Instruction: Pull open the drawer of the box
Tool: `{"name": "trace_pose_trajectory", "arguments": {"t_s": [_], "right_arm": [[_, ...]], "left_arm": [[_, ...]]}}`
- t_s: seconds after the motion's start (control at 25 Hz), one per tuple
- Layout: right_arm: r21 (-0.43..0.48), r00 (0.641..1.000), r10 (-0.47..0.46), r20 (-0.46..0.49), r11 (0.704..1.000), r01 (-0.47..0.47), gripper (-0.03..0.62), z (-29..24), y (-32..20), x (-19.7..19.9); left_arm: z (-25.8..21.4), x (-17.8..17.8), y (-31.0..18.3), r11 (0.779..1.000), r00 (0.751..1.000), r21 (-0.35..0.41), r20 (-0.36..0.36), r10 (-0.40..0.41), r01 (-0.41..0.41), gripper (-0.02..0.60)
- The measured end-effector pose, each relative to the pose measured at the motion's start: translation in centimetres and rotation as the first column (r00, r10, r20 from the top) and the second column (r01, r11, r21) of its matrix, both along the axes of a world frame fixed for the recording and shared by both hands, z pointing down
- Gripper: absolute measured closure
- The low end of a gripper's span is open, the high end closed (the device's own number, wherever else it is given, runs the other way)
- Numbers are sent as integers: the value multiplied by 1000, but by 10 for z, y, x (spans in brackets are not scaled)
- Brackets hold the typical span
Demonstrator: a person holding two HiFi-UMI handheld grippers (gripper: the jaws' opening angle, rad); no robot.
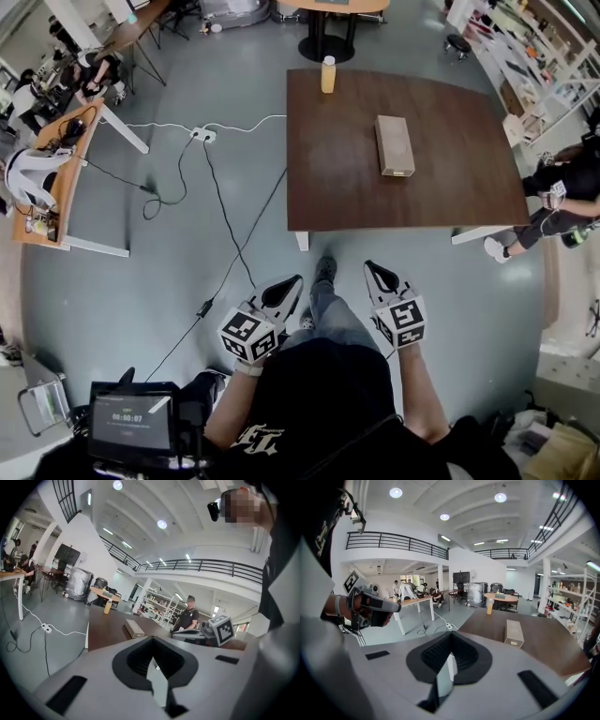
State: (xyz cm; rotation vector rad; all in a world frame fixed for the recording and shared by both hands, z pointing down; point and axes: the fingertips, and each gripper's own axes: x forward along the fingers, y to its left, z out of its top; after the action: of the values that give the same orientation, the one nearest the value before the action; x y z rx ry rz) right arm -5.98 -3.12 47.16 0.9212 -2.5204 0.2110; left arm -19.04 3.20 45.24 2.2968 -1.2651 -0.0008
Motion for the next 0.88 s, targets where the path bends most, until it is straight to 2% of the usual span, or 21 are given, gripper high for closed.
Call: {"name": "trace_pose_trajectory", "arguments": {"t_s": [0.2,0.44,0.6,0.72,0.88], "right_arm": [[-21,996,30,79,999,-29,609,2,-28,12],[-57,992,90,83,995,-85,609,13,-68,11],[-72,987,103,122,993,-95,609,17,-98,10],[-76,984,120,131,991,-111,609,19,-123,17],[-113,971,166,170,983,-148,606,28,-159,25]], "left_arm": [[0,-5,-35,1000,1000,10,7,-23,23,577],[6,-4,-63,1000,1000,-20,5,12,-11,577],[3,-4,-85,1000,1000,-24,12,15,-15,577],[-2,-1,-105,999,999,-30,28,25,-25,577],[0,1,-127,995,993,-61,83,82,-77,577]]}}
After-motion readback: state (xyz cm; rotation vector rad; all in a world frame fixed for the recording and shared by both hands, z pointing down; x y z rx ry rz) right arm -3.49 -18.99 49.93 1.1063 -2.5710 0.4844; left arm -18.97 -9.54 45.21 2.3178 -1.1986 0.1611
